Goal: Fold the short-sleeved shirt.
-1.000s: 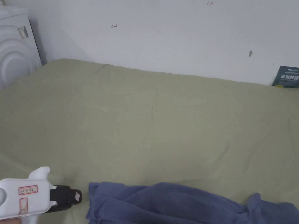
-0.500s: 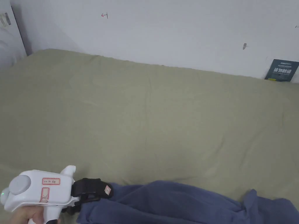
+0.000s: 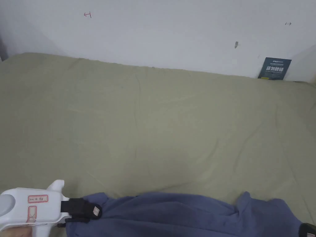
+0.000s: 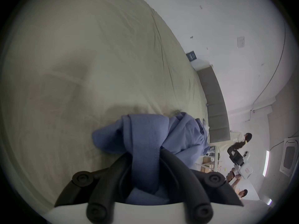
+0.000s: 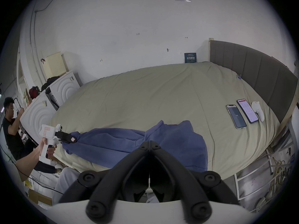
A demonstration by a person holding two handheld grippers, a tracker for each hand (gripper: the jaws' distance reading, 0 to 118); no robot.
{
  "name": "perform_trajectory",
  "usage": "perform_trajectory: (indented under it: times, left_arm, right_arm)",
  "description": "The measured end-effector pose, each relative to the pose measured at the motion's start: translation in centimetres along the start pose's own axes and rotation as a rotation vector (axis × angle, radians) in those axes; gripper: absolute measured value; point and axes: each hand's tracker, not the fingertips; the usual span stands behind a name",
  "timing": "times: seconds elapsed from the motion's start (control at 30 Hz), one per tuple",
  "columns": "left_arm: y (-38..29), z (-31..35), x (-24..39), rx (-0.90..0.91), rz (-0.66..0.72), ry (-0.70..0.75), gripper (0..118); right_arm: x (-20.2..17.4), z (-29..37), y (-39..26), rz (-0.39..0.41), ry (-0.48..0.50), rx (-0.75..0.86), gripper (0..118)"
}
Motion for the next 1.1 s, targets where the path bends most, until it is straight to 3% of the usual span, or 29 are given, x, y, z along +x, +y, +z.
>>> perform_trajectory:
  times: [0.37, 0.53, 0.67, 0.73, 1.1]
  left_arm:
    - [-0.8, 9.0, 2.3, 0.134, 0.033, 0.046, 8]
    - [-0.5, 11.5, 2.5, 0.174, 0.035, 0.173, 8]
    - [-0.8, 10.8, 5.2, 0.188, 0.023, 0.219, 8]
    - [-0.2, 10.3, 6.0, 0.202, -0.008, 0.314, 8]
    - [-3.8, 2.1, 20.0, 0.152, -0.292, 0.425, 8]
  right_arm:
    - [0.0, 0.8, 0.4, -0.006, 0.024, 0.033, 0]
    - [-0.2, 0.7, 0.3, -0.007, 0.034, 0.029, 0]
    - [-0.5, 0.7, 0.3, -0.012, 0.039, 0.03, 0]
    - [-0.3, 0.8, 0.3, -0.006, 0.034, 0.033, 0]
    - [1.7, 1.0, -0.6, -0.002, 0.044, 0.036, 0]
